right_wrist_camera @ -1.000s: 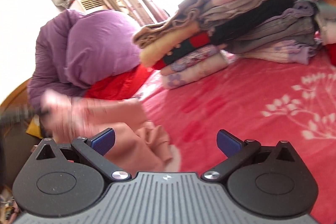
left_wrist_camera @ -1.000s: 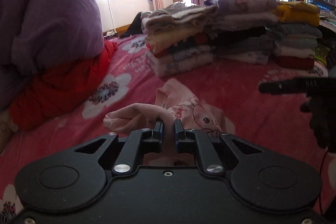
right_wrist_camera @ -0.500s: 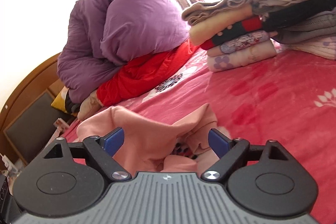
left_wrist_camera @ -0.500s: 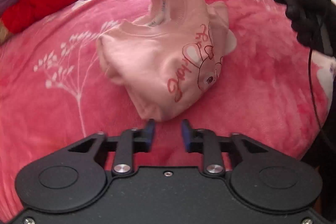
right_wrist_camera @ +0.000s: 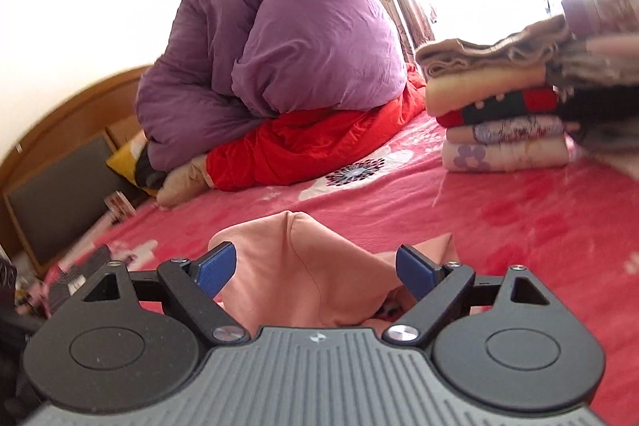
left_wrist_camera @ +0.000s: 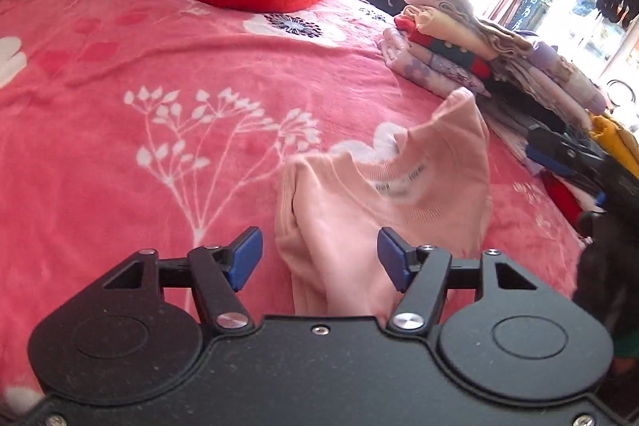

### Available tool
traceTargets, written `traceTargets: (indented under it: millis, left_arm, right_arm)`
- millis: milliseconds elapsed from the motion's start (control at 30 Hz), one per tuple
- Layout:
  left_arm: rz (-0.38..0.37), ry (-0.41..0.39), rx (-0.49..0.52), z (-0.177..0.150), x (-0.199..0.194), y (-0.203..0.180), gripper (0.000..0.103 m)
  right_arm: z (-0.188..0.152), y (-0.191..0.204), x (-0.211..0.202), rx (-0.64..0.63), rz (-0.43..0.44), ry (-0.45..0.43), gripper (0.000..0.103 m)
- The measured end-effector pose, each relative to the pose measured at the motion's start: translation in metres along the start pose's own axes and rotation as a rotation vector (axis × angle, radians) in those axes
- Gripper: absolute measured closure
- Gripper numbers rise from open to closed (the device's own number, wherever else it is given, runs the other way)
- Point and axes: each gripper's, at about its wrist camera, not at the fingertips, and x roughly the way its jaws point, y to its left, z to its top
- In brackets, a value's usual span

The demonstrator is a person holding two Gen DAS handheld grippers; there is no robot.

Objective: Fold clothes

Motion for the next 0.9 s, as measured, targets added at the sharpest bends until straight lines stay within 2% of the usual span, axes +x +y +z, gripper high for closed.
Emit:
traceTargets:
  millis: [167,333,467,500,533,567,600,667,700,800,900]
  left_arm:
    - [-0.001,0.036,0.109,0.015,0.021,0.0,0.034]
    - [-0.038,0.066,0.106,0.028,0.042,0.012,0.031]
    - [-0.068,0.091,0.096,0.035,0.059,0.017,0.031]
    - [-0.085,0.095,0.092,0.036,0.062,0.018,0.032]
    - [-0.111,0.102,0.092,0.037,0.063,0.016,0.043]
    - [-0.123,0.109,0.099,0.037,0.064,0.014,0.059]
    - [-0.114,0.114,0.12,0.036,0.063,0.011,0.082]
    - [-0.109,0.096,0.169,0.034,0.056,0.005,0.094]
    - [-0.126,0.08,0.174,0.032,0.05,0.004,0.095]
    - [-0.155,0.041,0.218,0.027,0.029,-0.003,0.095]
    - [-0.18,0.008,0.309,0.013,0.002,-0.014,0.095]
  right_arm:
    - [0.019,0.021,0.015,-0.148,-0.012,0.096,0.013]
    - [0.051,0.026,0.052,-0.111,0.035,0.208,0.013]
    - [0.066,0.017,0.092,0.047,0.054,0.312,0.013]
    - [0.067,0.017,0.101,0.058,0.048,0.34,0.017]
    - [0.064,0.02,0.108,0.044,0.02,0.371,0.023]
    - [0.062,0.023,0.115,0.027,-0.009,0.403,0.044]
    - [0.058,0.026,0.118,0.0,-0.043,0.427,0.064]
    - [0.05,0.028,0.116,-0.025,-0.073,0.446,0.075]
    - [0.046,0.028,0.11,-0.027,-0.082,0.442,0.081]
    - [0.039,0.024,0.083,-0.001,-0.111,0.394,0.084]
    - [0.03,0.019,0.047,0.041,-0.123,0.35,0.085]
